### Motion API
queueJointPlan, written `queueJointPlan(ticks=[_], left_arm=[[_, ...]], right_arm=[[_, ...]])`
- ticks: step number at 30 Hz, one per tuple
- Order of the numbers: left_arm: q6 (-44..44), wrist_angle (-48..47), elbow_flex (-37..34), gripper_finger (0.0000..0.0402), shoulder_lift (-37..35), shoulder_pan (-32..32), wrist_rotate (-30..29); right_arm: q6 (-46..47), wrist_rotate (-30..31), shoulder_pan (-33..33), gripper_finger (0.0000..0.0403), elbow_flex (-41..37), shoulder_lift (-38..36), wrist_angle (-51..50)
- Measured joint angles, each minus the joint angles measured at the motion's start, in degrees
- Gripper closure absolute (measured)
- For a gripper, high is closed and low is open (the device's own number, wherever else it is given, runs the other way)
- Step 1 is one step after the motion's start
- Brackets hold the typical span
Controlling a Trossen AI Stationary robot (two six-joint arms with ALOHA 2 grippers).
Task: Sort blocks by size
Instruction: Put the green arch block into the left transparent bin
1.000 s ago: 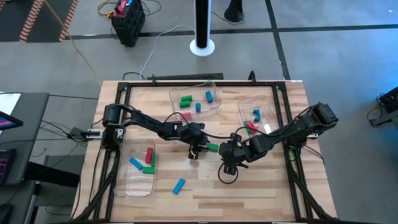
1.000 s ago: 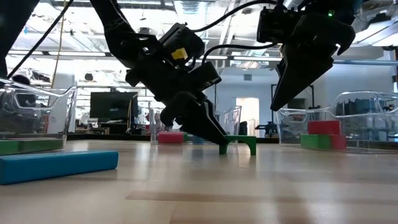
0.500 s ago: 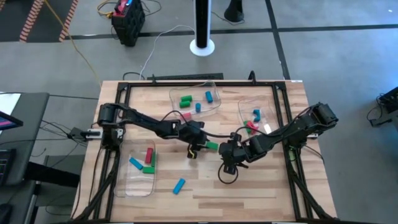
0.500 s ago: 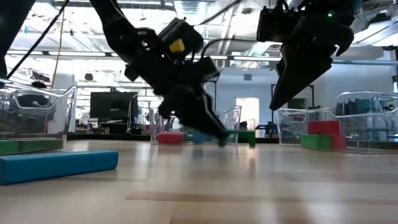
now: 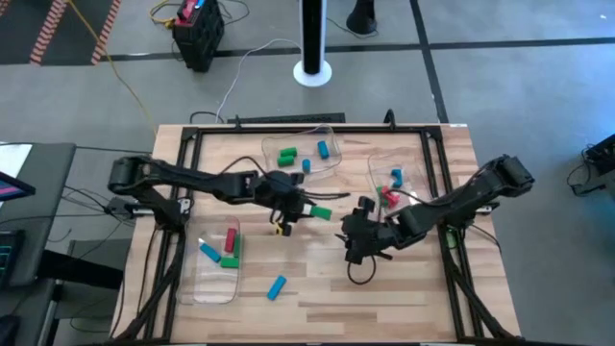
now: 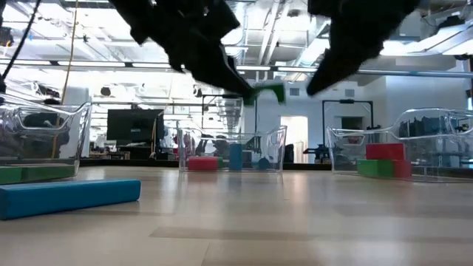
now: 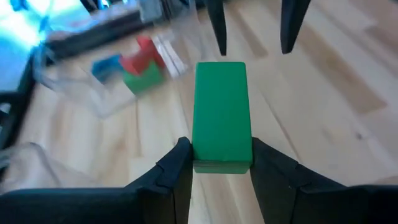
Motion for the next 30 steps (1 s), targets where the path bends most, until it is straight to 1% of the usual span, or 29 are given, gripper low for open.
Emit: queueJointPlan(ticks=[2, 7, 15, 23, 30], left_arm=[[0.0, -0.8, 0.0, 0.0273, -2.8, 0.0, 0.0], [1.2, -1.3, 0.0, 0.0273, -9.8, 0.0, 0.6], [1.7, -6.1, 0.0, 0.0273, -18.6, 0.0, 1.8], [1.0, -9.9, 0.0, 0.0273, -23.6, -0.8, 2.4], [1.0, -11.1, 0.0, 0.0273, -24.9, -2.5, 2.4]], right_arm=[[-2.2, 1.5, 0.6, 0.0155, 0.0, -1.5, 2.3], [-7.0, 2.8, 1.0, 0.0155, 0.0, -3.9, 7.5], [-13.0, 3.1, 1.0, 0.0155, 0.0, -3.7, 12.9], [-20.9, 3.1, -0.3, 0.0155, 0.0, -3.6, 22.7], [-25.5, 3.2, -2.0, 0.0155, 0.0, -3.6, 29.2]])
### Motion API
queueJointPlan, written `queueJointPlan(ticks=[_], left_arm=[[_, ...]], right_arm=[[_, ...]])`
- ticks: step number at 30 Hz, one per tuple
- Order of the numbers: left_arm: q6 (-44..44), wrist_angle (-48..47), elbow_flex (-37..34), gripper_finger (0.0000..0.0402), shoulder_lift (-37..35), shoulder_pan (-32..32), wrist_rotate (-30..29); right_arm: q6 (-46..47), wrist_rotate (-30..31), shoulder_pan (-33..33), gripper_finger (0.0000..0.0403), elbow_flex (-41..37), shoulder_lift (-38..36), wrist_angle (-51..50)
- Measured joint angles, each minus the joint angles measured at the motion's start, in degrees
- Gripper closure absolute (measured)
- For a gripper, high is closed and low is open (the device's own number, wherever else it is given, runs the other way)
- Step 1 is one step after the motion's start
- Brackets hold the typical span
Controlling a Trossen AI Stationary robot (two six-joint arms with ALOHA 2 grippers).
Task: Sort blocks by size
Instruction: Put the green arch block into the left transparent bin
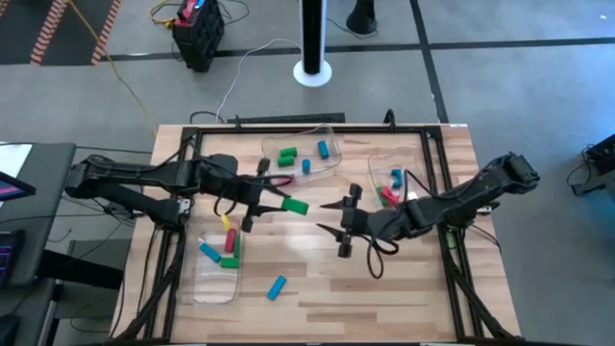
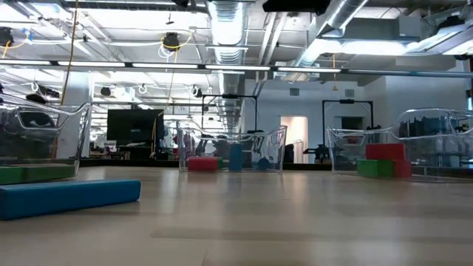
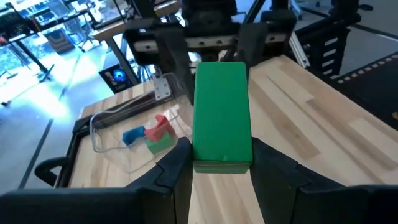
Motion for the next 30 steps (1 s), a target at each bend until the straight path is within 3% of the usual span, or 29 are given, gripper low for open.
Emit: queueJointPlan(ticks=[5, 22, 30], left_arm=[[0.0, -0.7, 0.0, 0.0274, 0.0, -0.7, 0.0], [0.3, 0.3, 0.0, 0.0274, 0.1, -0.7, 0.0], [0.6, 2.2, 0.0, 0.0274, 0.2, -0.7, -0.1]], right_arm=[[-3.4, 2.7, -0.2, 0.0155, 0.0, 0.0, 3.1], [-8.8, 2.6, -1.1, 0.0155, 0.0, 0.0, 7.5], [-8.8, -2.2, -1.3, 0.0155, 0.0, 0.0, 9.7]])
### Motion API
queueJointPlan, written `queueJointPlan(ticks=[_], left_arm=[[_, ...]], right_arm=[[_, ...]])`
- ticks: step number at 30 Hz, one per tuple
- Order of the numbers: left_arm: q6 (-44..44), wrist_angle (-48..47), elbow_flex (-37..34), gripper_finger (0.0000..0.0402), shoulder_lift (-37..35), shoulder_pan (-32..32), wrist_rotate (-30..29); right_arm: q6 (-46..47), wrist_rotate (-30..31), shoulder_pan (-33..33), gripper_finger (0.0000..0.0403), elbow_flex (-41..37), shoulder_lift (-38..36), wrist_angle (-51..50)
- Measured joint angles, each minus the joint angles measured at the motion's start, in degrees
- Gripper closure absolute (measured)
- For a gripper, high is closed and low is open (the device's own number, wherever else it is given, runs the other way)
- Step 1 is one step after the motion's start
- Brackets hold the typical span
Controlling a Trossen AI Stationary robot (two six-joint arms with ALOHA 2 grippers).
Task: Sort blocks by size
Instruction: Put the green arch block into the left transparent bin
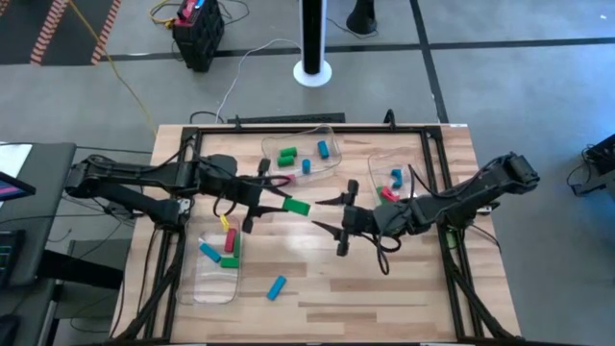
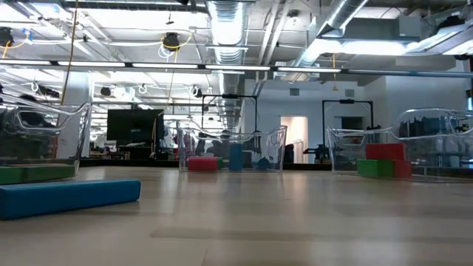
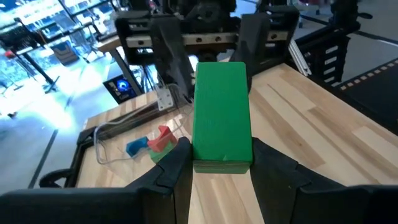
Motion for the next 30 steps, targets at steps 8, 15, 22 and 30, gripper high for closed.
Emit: queueJointPlan(ticks=[8, 15, 22, 30], left_arm=[[0.5, 1.4, 0.0, 0.0274, 0.8, 0.0, -1.2], [0.3, 3.1, 0.0, 0.0274, 4.0, 0.0, -2.7], [0.6, 4.7, 0.0, 0.0274, 5.9, 0.0, -2.8], [0.6, 5.7, 0.0, 0.0274, 6.8, 0.0, -3.0]], right_arm=[[-0.1, -0.1, 0.0, 0.0154, 0.0, 0.3, 1.0], [-1.3, -2.8, -0.5, 0.0152, -0.1, 1.3, 3.6], [-1.4, -2.8, -1.1, 0.0152, 0.0, 2.4, 4.3], [-1.5, -2.8, -1.6, 0.0164, 0.0, 3.1, 4.5]])
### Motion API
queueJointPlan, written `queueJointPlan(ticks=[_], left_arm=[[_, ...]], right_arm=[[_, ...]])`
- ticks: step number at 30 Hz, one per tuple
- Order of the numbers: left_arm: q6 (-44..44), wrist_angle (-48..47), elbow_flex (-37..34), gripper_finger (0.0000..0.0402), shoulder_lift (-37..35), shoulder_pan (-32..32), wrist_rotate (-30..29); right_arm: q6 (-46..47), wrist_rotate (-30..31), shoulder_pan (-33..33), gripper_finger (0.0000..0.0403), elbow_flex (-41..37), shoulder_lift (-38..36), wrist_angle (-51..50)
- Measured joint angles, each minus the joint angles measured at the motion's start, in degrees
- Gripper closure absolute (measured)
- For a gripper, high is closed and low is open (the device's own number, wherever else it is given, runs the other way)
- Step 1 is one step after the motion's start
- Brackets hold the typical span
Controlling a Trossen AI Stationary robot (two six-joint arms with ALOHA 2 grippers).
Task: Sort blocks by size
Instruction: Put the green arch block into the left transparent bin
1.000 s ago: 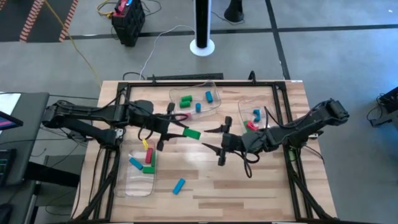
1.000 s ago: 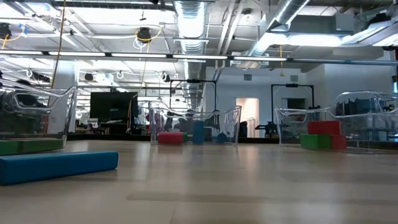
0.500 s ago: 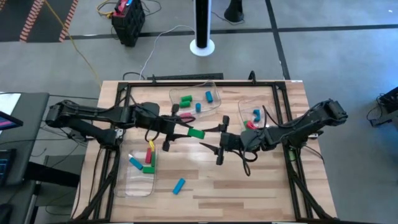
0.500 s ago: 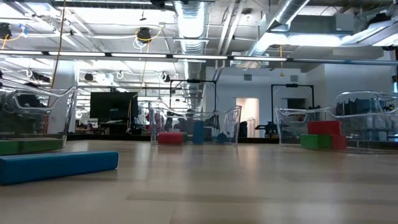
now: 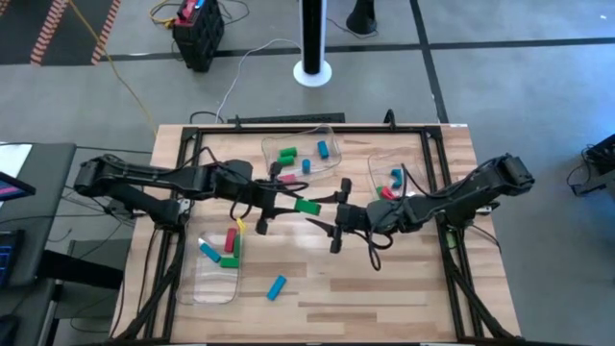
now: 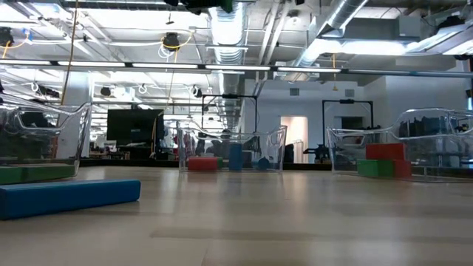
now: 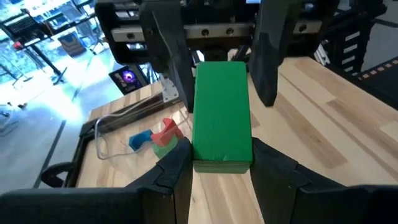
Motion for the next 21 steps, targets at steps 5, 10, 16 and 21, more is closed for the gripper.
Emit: queueJointPlan(ticks=[5, 10, 16, 21], left_arm=[[0.0, -0.1, 0.0, 0.0274, 0.8, 0.0, 0.1], [0.2, -0.2, 0.0, 0.0274, 1.1, 0.0, 0.1], [0.2, -0.1, 0.0, 0.0274, 1.1, 0.0, 0.1], [0.2, 0.4, 0.0, 0.0274, 1.1, 0.0, -0.1]], right_arm=[[-0.3, 0.0, 0.0, 0.0185, 0.0, 0.0, -0.1], [0.1, 0.0, 0.0, 0.0205, 0.0, -0.1, -1.0], [0.9, 0.0, -0.3, 0.021, 0.0, -0.1, -1.7], [2.5, 0.0, -0.7, 0.0211, 0.0, -0.1, -3.6]])
